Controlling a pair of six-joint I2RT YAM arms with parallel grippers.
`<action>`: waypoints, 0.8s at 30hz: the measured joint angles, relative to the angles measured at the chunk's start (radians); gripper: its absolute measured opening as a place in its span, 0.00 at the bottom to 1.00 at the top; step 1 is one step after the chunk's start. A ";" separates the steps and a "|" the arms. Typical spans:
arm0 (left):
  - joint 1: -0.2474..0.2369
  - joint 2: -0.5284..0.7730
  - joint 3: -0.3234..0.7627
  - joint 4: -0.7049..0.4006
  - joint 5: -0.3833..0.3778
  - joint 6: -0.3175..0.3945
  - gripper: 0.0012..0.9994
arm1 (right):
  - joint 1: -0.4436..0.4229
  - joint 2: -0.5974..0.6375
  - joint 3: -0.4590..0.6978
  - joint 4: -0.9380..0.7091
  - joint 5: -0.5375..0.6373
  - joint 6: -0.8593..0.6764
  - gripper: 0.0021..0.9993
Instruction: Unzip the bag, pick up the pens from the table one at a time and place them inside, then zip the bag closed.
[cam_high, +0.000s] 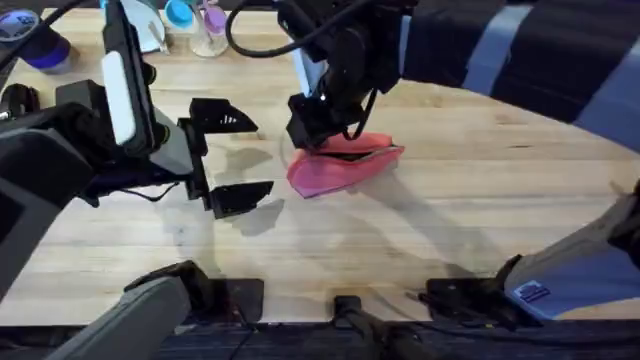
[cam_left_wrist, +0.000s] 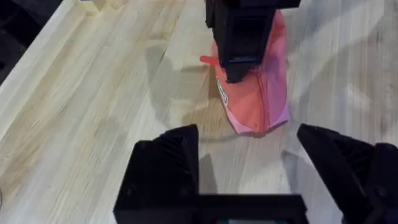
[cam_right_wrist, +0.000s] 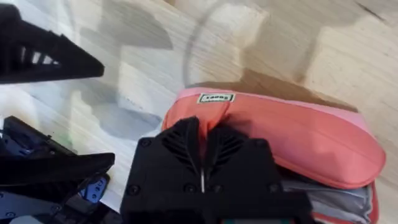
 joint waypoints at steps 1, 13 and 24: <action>0.000 0.000 0.000 0.000 0.000 0.000 0.99 | 0.000 -0.001 0.000 0.001 0.000 0.000 0.03; 0.000 0.000 0.000 -0.001 0.027 0.000 0.99 | 0.002 -0.001 0.000 0.003 0.009 0.000 0.03; -0.007 0.000 0.000 -0.023 0.081 -0.039 0.99 | 0.002 -0.001 0.045 -0.007 0.031 0.000 0.03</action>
